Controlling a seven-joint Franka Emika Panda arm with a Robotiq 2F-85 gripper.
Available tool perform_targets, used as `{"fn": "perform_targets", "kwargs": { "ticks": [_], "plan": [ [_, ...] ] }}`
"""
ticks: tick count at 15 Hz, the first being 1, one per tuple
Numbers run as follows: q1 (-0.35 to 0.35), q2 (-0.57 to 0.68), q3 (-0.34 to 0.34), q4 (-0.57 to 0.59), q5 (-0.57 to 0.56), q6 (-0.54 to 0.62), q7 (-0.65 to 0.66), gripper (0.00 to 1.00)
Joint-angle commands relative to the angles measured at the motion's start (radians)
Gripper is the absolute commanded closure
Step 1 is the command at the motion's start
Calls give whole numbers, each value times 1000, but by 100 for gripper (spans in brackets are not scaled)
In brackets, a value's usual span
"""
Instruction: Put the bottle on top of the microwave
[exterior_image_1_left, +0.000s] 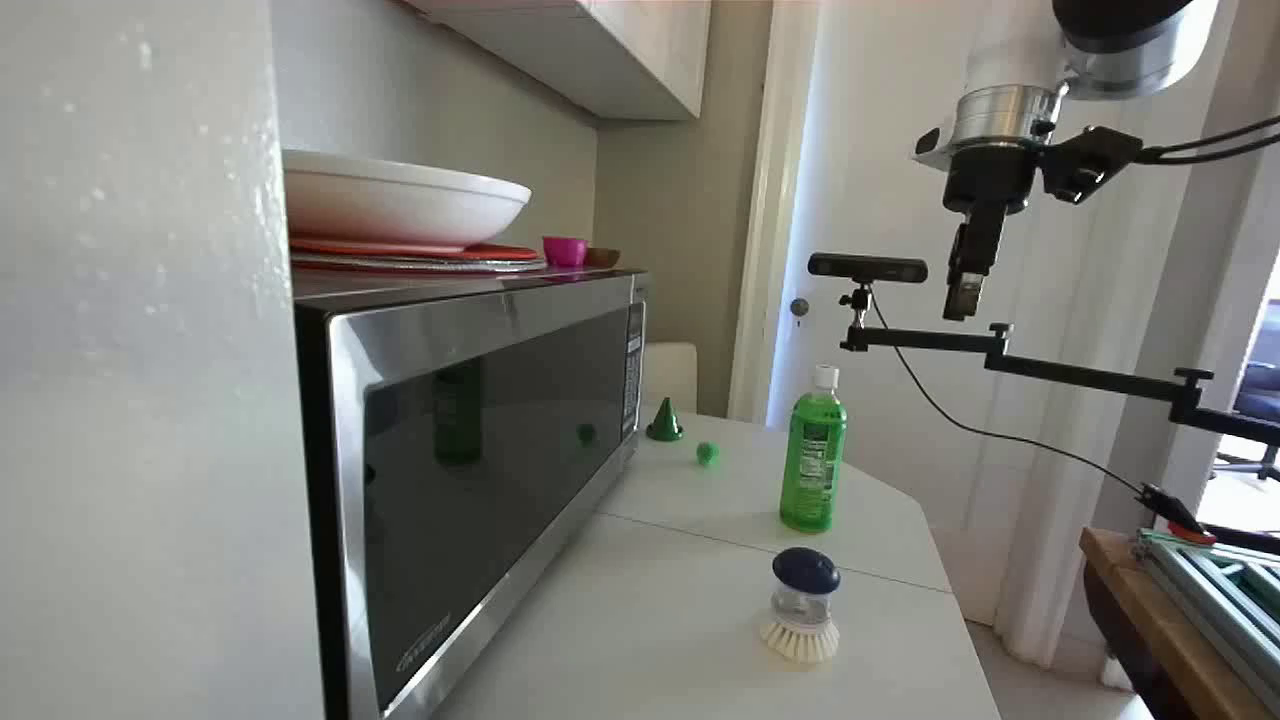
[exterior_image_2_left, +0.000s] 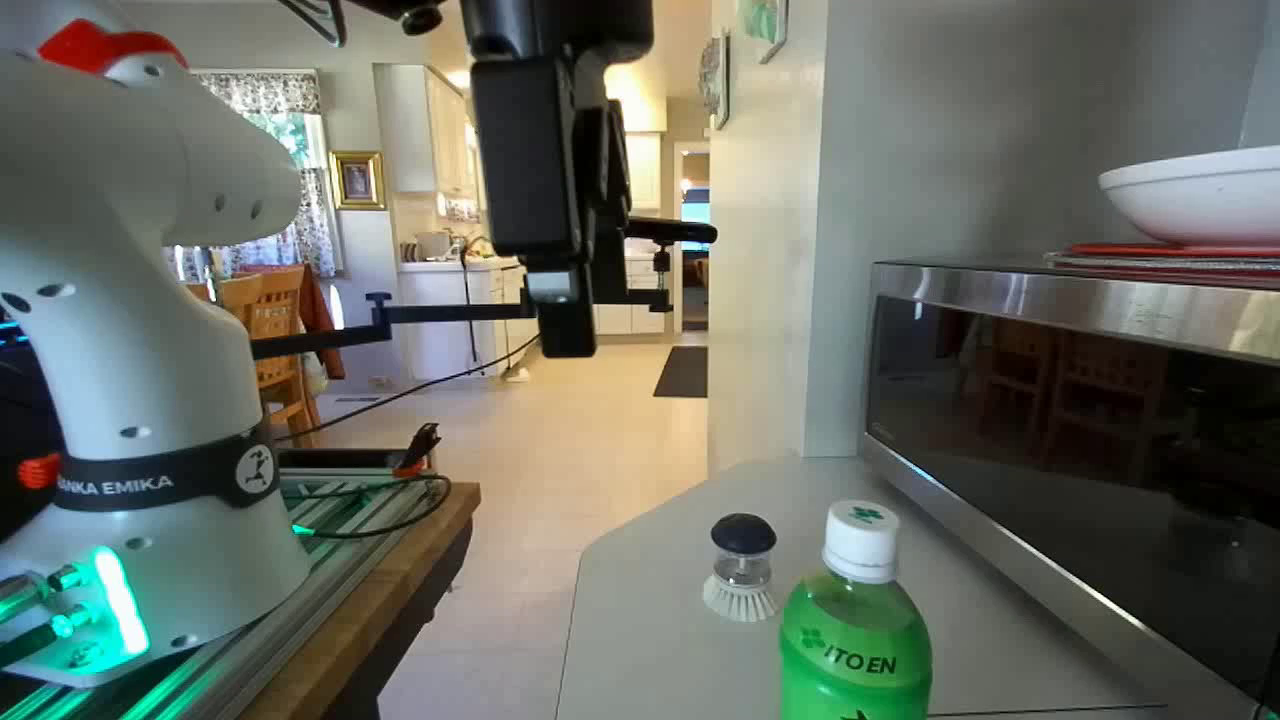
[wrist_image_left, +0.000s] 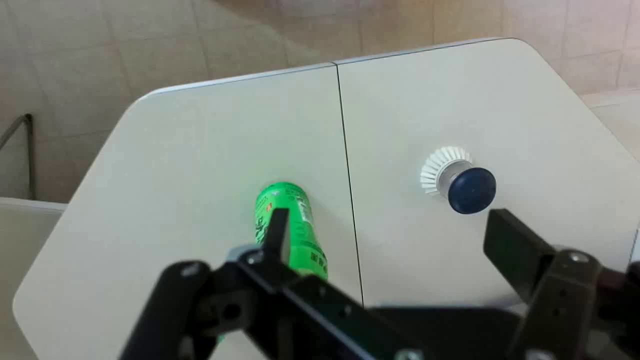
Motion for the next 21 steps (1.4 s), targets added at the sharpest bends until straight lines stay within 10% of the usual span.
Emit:
{"fn": "perform_targets", "kwargs": {
  "ticks": [1,21],
  "plan": [
    [-19,3,18,1,12,-2,-10,0],
    [75,368,5,133,182,421,-143,0]
  ]
}}
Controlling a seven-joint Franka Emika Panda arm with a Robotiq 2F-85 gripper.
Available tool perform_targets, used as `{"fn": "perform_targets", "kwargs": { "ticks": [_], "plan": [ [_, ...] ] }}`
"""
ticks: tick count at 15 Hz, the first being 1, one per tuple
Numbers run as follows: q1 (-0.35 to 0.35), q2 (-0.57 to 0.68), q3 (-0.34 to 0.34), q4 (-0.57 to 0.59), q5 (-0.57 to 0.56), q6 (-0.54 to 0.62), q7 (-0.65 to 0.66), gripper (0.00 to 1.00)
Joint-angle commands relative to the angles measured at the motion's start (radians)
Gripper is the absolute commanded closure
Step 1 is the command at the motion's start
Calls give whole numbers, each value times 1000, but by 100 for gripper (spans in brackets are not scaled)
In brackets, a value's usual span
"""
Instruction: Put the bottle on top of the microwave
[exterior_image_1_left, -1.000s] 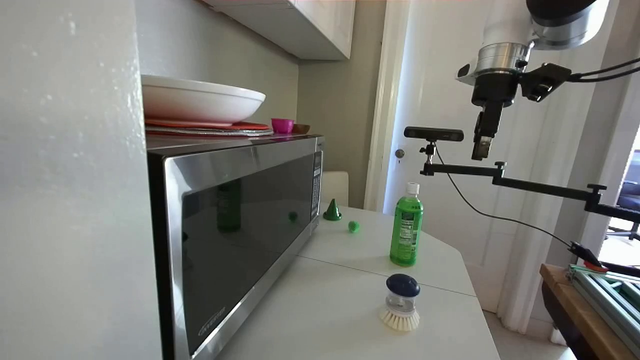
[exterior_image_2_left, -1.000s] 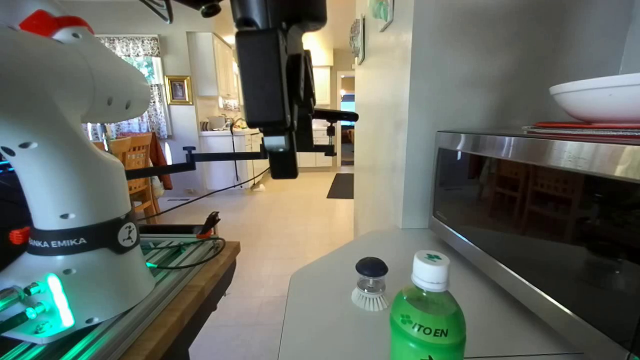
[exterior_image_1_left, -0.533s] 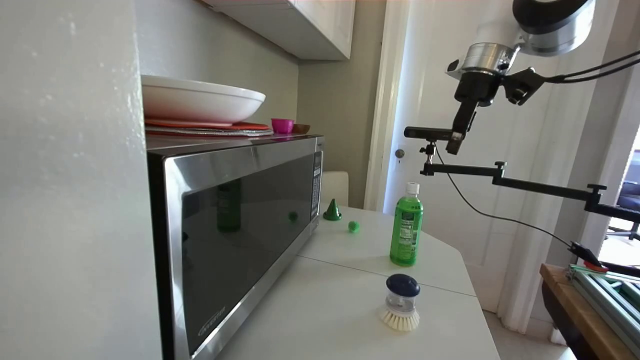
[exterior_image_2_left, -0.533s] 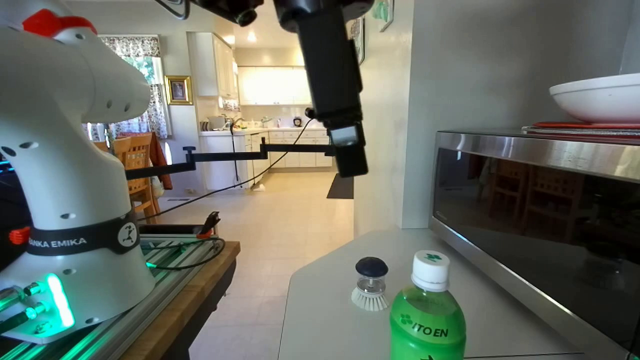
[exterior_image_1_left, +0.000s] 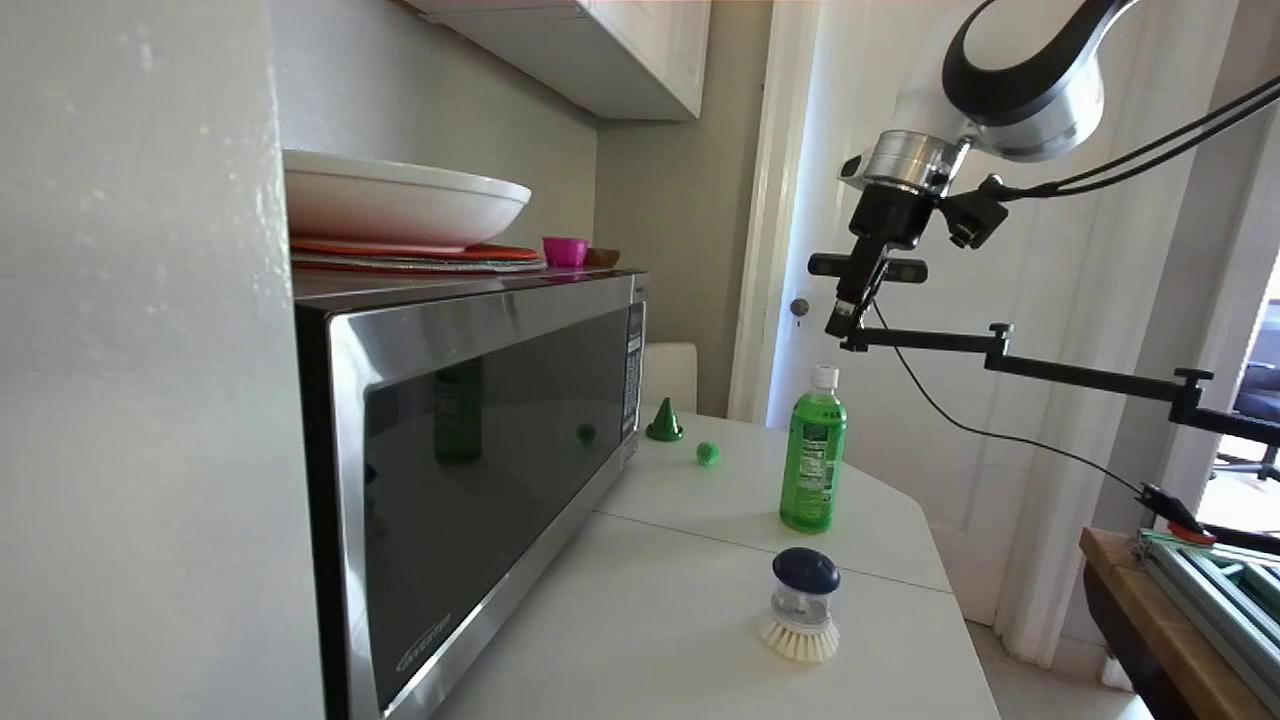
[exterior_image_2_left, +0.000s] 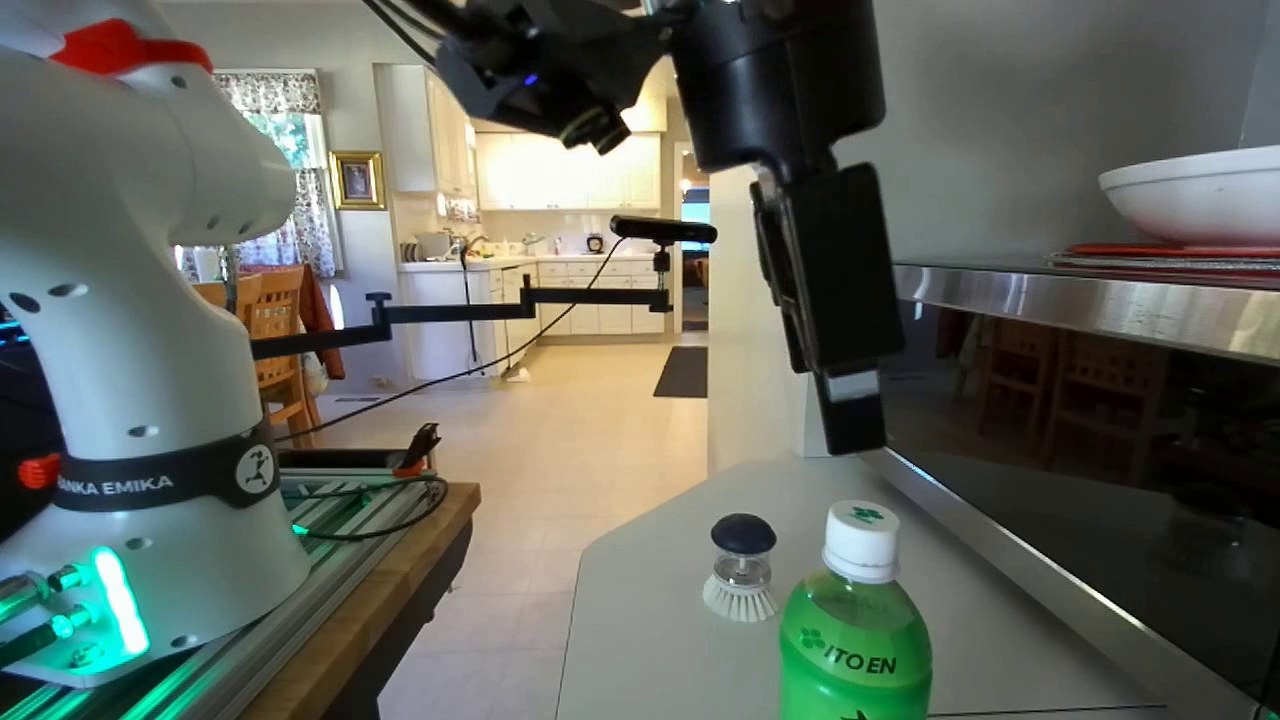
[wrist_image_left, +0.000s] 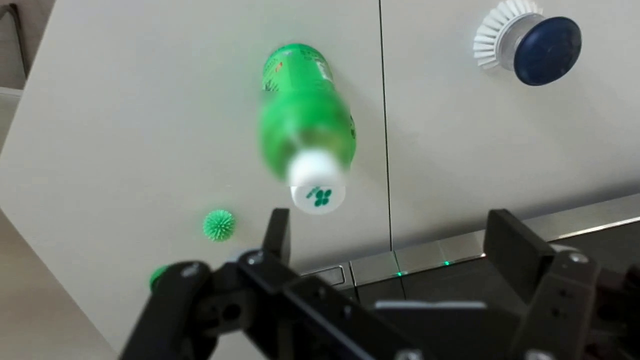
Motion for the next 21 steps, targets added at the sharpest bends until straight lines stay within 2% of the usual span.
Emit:
{"fn": "perform_targets", "kwargs": {
  "ticks": [1,16,21],
  "plan": [
    [-9,73,8,58,18,1,-81,0],
    [-54,185,53,87,-7,4,-166,0],
    [-60,215,61,76,28,66,-232,0]
  ]
}}
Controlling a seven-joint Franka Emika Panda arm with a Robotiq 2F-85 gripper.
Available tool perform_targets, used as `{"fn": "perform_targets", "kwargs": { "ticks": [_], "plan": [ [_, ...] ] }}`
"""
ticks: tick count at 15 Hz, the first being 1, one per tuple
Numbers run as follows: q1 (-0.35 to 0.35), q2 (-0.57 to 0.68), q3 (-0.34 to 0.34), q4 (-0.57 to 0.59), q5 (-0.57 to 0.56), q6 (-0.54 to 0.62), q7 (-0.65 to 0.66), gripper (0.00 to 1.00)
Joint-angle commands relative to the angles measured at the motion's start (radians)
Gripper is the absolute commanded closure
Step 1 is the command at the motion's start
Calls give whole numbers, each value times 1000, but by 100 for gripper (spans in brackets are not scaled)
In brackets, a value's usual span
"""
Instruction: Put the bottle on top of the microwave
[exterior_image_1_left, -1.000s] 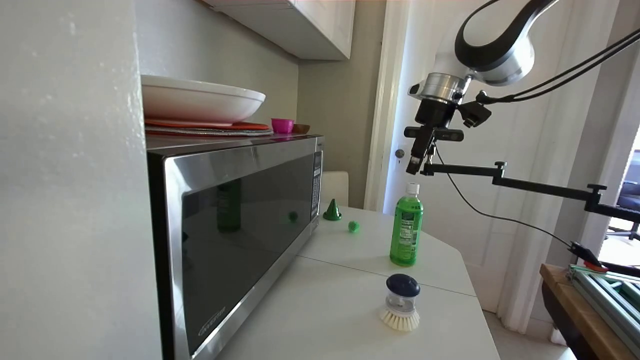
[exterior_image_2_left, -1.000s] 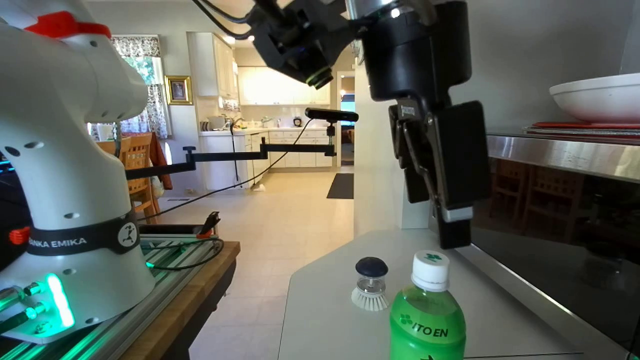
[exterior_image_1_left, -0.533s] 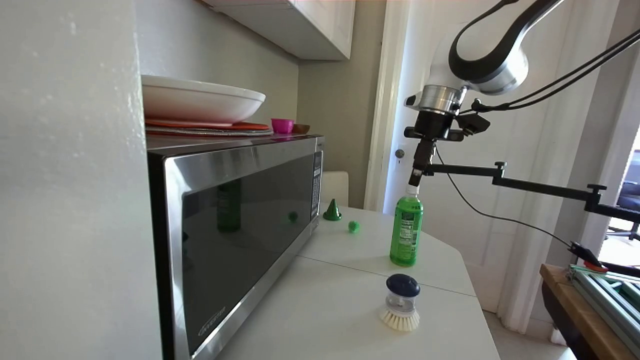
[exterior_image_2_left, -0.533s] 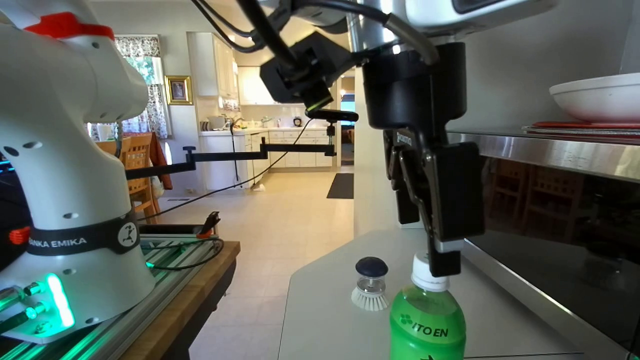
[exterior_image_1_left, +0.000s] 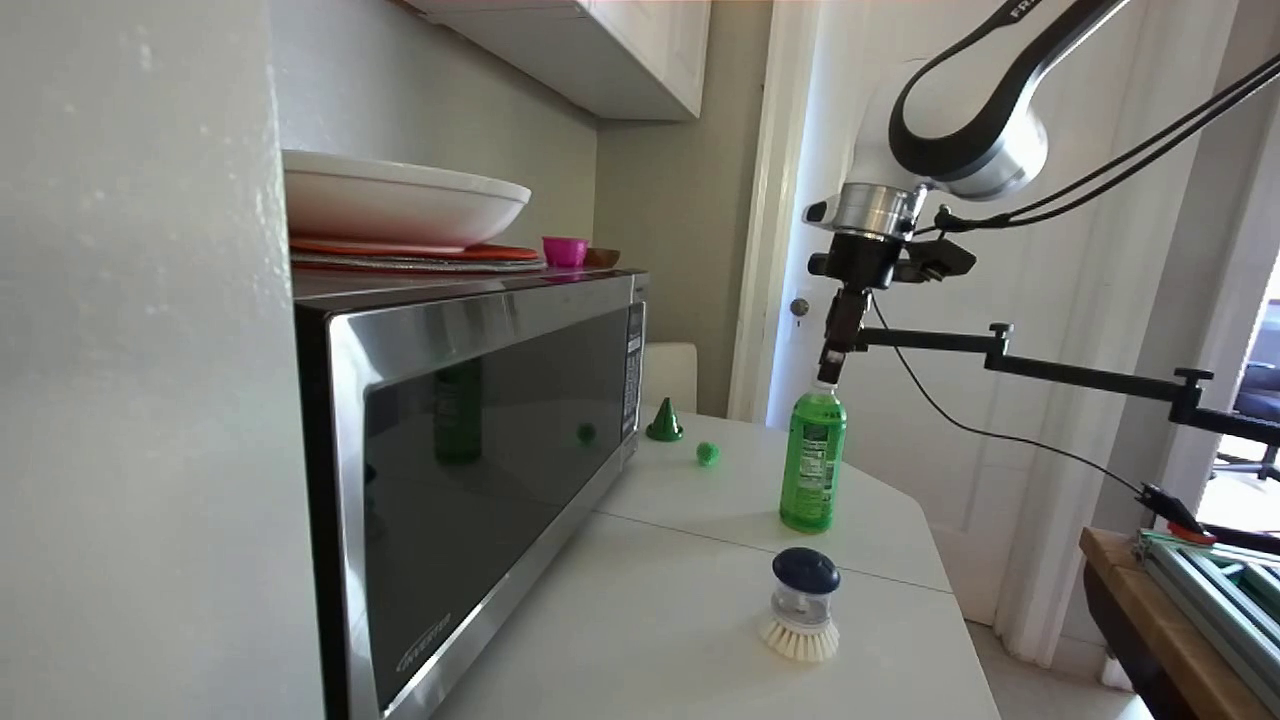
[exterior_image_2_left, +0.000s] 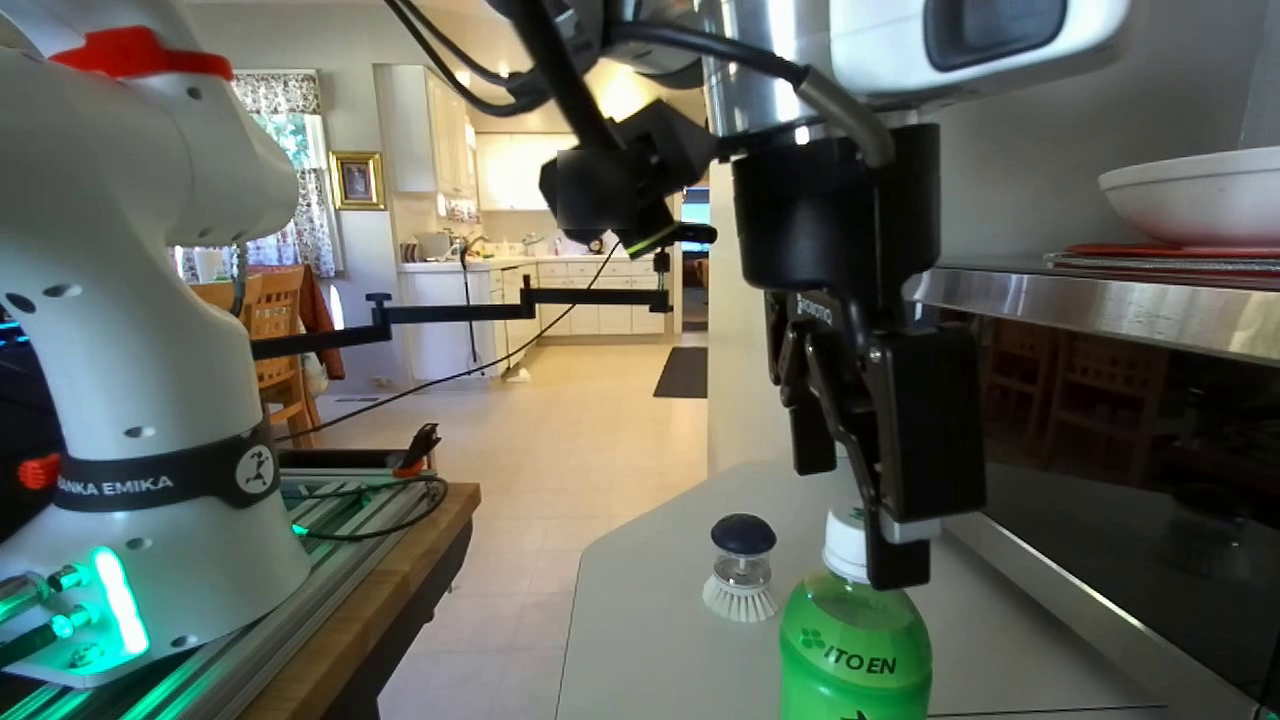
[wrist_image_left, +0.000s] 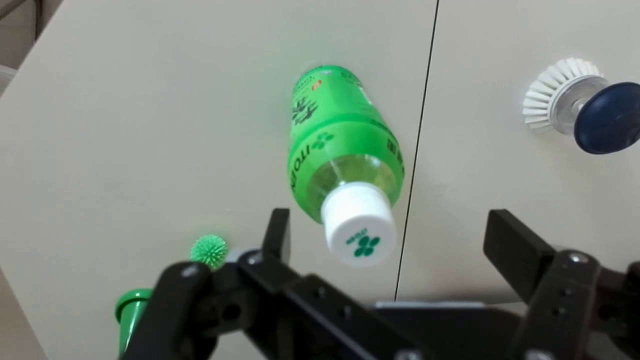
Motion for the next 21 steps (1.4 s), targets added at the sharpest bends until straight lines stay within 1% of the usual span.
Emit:
{"fn": "perform_targets", "kwargs": {
  "ticks": [1,2,3,4,5,6,8,10,14,17,18,19,20,21],
  "plan": [
    [-22,32,20,-2,33,70,-76,0],
    [-24,40,22,-3,39,91,-83,7],
    [-26,46,25,-3,43,108,-83,28],
    [-29,52,29,-2,48,116,-82,31],
    [-33,58,33,-2,52,128,-83,32],
    [-35,62,36,0,58,130,-85,39],
    [-41,69,42,3,66,131,-88,56],
    [-49,74,47,6,62,127,-84,71],
    [-60,67,51,16,22,93,-44,100],
    [-64,68,52,16,6,97,-38,100],
    [-65,71,52,16,-6,109,-28,74],
    [-66,71,52,16,-6,109,-30,73],
    [-67,70,52,17,-6,110,-30,68],
    [-67,64,52,19,-4,106,-28,60]
  ]
}}
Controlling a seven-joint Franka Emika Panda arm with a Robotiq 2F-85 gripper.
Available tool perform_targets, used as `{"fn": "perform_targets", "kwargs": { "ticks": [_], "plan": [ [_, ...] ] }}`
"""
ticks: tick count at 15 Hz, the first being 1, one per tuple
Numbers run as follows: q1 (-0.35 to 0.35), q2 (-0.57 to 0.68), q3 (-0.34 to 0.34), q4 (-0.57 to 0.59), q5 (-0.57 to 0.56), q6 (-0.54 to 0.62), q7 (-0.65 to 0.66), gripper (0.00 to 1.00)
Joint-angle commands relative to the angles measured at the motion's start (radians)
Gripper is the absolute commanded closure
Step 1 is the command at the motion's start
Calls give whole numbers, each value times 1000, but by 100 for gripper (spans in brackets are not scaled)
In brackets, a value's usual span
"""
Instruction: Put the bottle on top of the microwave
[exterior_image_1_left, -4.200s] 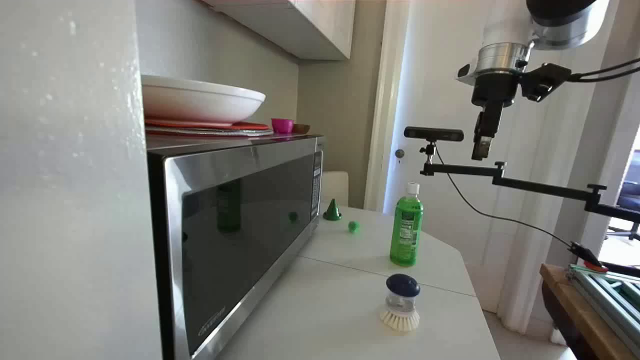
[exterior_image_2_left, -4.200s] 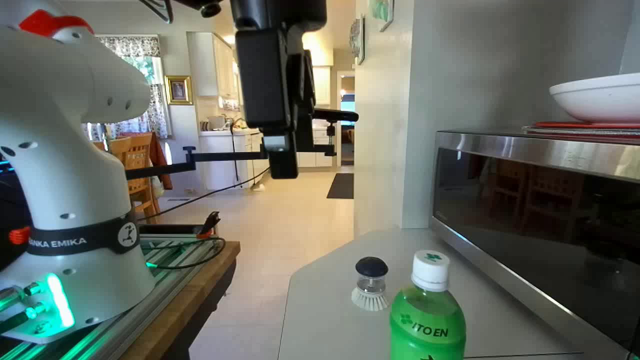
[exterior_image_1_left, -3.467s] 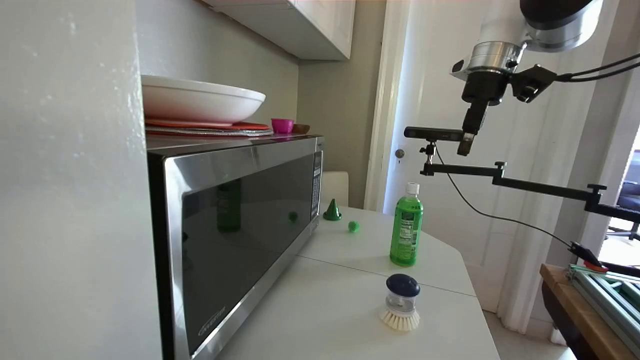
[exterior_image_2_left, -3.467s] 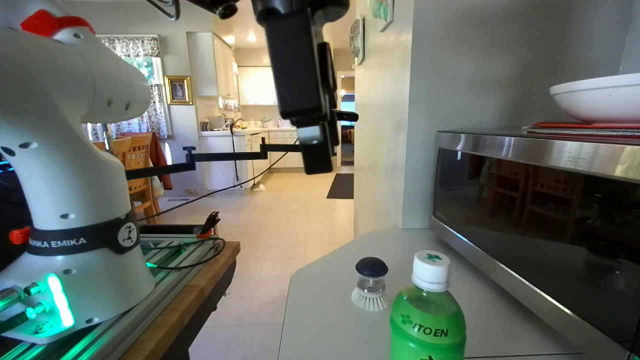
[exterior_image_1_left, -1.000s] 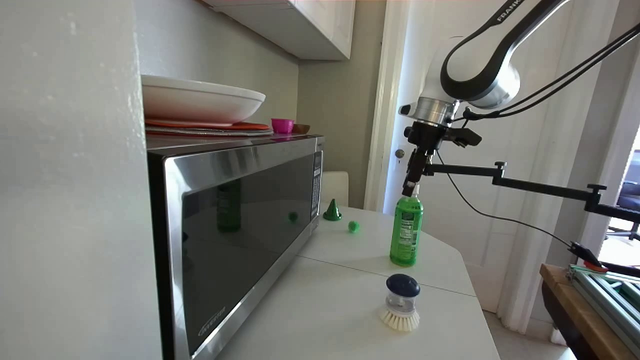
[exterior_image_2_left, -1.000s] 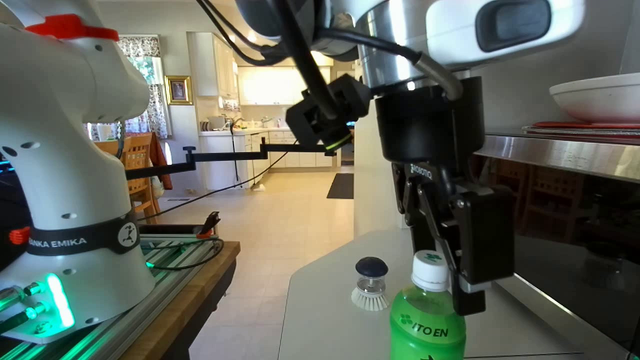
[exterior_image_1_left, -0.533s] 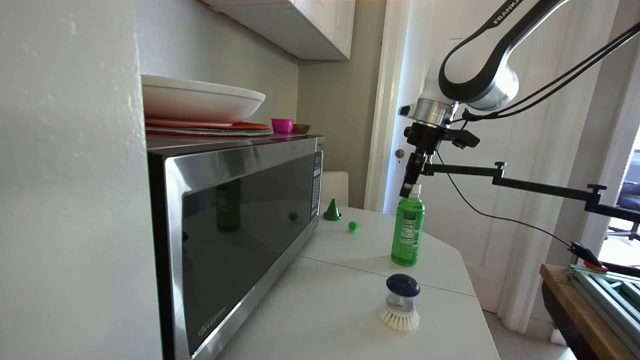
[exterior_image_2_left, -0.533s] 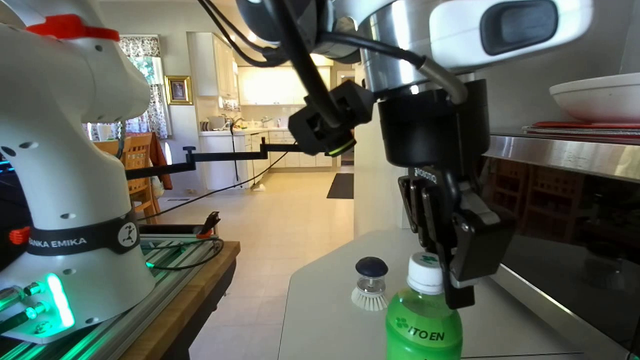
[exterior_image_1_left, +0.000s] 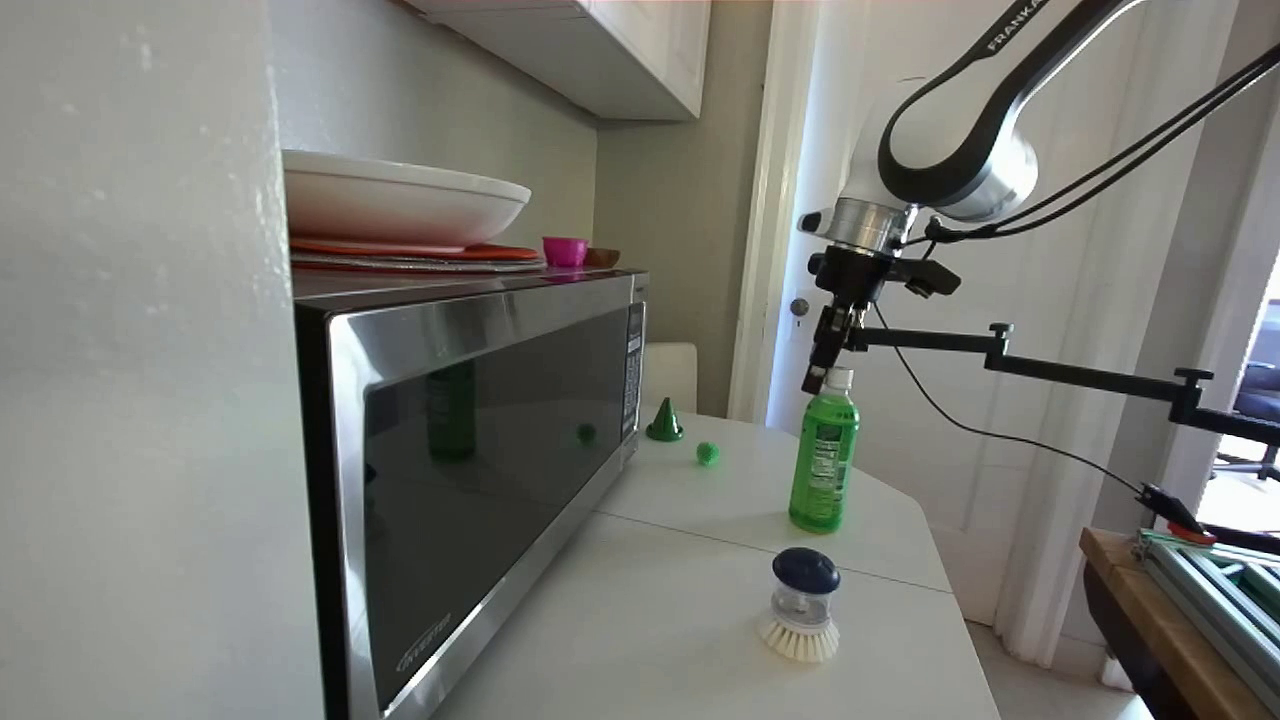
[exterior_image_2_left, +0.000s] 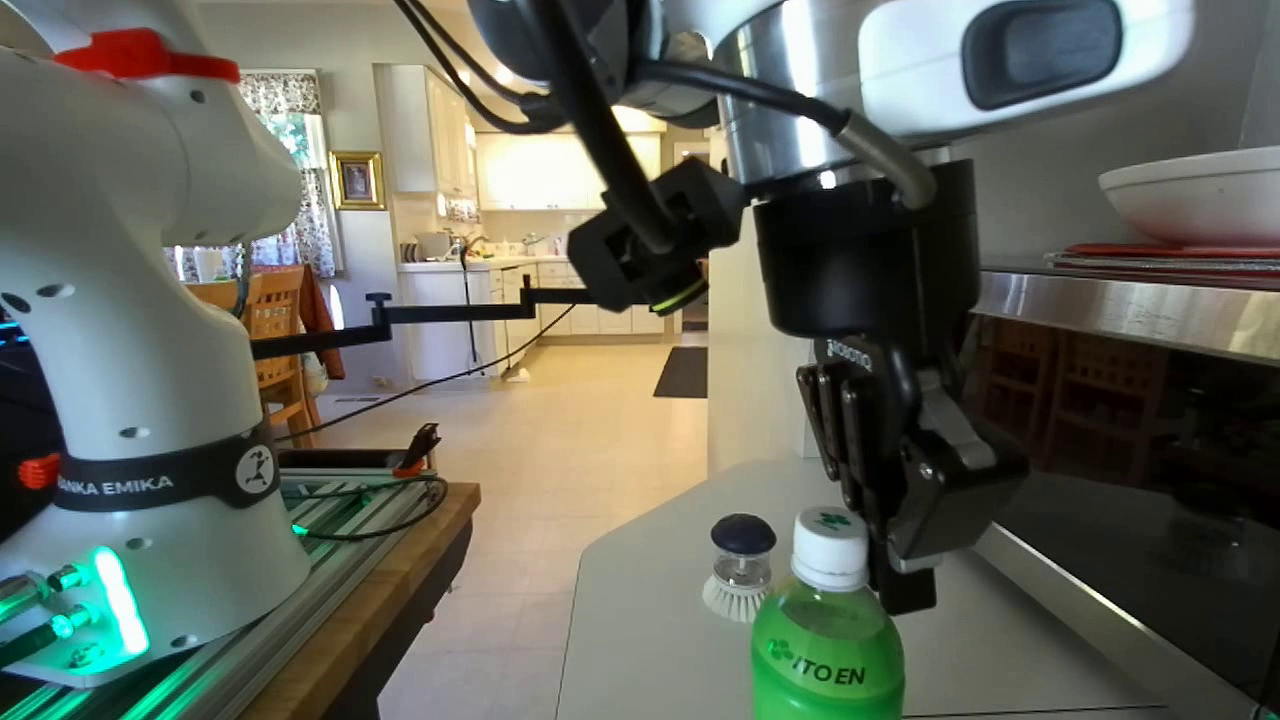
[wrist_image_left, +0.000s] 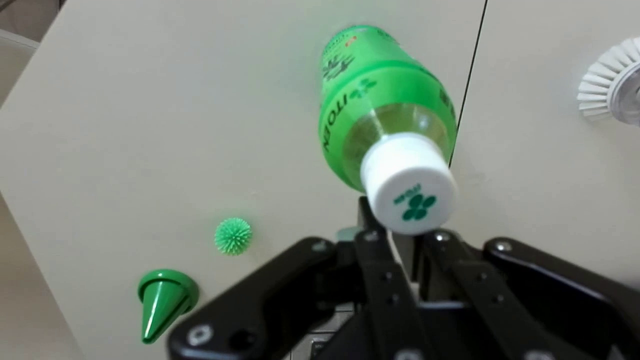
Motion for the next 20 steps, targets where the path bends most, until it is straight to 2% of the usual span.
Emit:
{"fn": "perform_targets", "kwargs": {
  "ticks": [1,5,8,11,13,19,20],
  "plan": [
    [-23,-4,17,18,-22,-16,14,54],
    [-32,-38,12,47,-86,-93,64,24],
    [-34,-61,12,69,-110,-215,90,1],
    [-30,-75,12,78,-106,-318,94,0],
    [-30,-74,12,75,-111,-335,92,0],
    [-27,-69,15,50,-122,-255,74,0],
    [-27,-68,17,46,-122,-249,74,15]
  ]
}}
